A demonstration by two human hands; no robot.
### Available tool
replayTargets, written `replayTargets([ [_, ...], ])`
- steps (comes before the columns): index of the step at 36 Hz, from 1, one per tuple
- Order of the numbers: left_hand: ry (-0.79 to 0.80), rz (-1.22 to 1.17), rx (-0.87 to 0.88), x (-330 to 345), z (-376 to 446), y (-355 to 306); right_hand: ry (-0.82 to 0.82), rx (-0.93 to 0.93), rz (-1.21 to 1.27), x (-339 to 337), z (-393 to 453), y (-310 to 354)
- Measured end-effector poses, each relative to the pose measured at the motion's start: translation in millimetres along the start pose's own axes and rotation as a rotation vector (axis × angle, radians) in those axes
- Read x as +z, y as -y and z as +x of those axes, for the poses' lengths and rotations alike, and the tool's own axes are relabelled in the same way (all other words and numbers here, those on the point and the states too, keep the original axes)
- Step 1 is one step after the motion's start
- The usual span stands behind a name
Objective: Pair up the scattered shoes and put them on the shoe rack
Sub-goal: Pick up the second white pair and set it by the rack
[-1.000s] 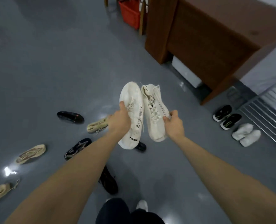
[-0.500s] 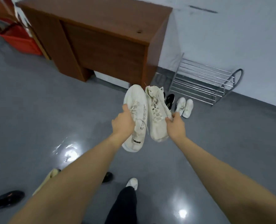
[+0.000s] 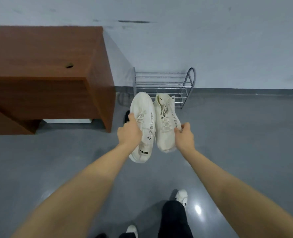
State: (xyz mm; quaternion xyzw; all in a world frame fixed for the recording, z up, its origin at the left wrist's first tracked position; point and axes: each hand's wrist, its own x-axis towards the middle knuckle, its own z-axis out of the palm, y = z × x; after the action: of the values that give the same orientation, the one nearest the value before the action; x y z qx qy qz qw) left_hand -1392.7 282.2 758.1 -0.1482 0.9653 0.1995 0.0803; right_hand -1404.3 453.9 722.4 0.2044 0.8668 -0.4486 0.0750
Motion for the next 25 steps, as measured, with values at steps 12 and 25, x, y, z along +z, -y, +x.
replayTargets([
  [12,-0.014,0.001,0.034,40,120,-167,-0.043,-0.018,-0.018,-103,174,3],
  [25,0.051,0.072,0.089,99,228,-267,-0.047,0.077,-0.032,-142,316,-13],
])
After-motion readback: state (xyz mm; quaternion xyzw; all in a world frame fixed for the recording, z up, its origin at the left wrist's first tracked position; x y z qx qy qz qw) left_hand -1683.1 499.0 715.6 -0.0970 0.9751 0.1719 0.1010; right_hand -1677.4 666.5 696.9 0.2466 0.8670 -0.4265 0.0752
